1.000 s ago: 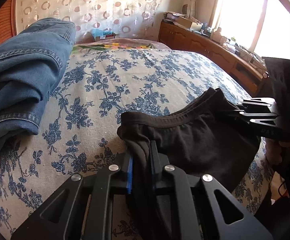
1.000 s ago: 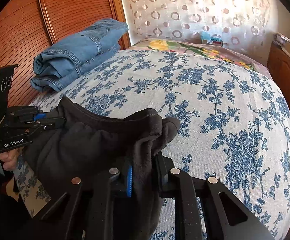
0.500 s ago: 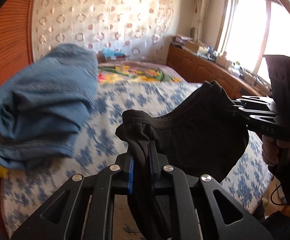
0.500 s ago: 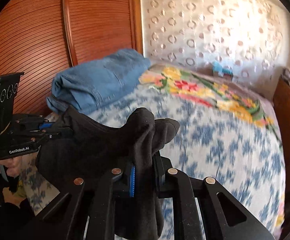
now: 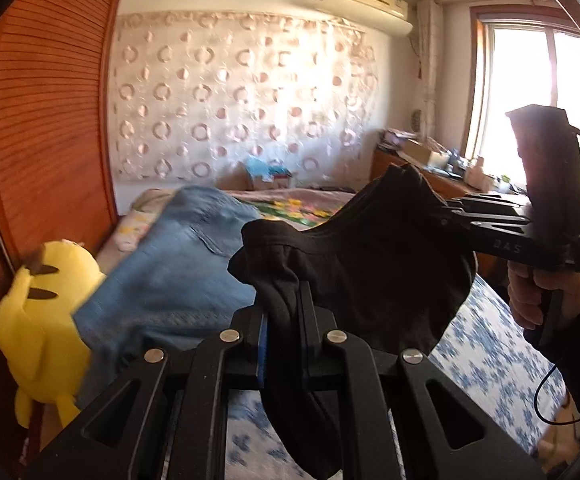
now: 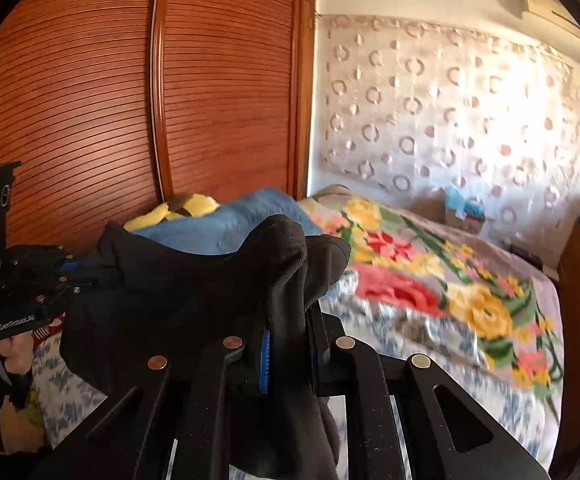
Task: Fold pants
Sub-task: 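Lift the black pants with both grippers and carry them onto the blue jeans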
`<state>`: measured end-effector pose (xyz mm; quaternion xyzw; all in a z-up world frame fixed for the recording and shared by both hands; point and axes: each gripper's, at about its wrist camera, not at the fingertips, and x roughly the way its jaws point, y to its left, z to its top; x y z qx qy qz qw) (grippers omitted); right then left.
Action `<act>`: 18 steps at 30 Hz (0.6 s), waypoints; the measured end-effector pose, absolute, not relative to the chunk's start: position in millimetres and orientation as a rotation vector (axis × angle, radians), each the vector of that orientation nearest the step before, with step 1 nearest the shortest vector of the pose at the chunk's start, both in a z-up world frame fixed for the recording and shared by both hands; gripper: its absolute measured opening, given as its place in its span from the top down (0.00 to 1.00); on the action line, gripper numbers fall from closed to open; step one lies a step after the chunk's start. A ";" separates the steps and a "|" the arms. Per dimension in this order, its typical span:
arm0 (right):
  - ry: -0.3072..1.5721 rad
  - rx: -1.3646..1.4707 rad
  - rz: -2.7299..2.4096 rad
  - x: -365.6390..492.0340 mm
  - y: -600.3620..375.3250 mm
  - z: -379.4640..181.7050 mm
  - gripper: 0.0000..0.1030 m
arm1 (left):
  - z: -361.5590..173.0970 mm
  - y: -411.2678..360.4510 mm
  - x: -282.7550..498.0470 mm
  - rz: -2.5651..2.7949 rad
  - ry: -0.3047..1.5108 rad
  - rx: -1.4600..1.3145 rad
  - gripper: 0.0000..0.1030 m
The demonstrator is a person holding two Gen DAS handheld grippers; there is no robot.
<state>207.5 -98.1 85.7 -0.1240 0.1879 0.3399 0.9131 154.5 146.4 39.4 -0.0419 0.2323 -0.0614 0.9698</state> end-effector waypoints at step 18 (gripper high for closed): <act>0.337 -0.404 0.778 315.6 -20.5 96.5 0.86 | 47.3 185.8 183.8 0.016 0.413 -0.139 0.88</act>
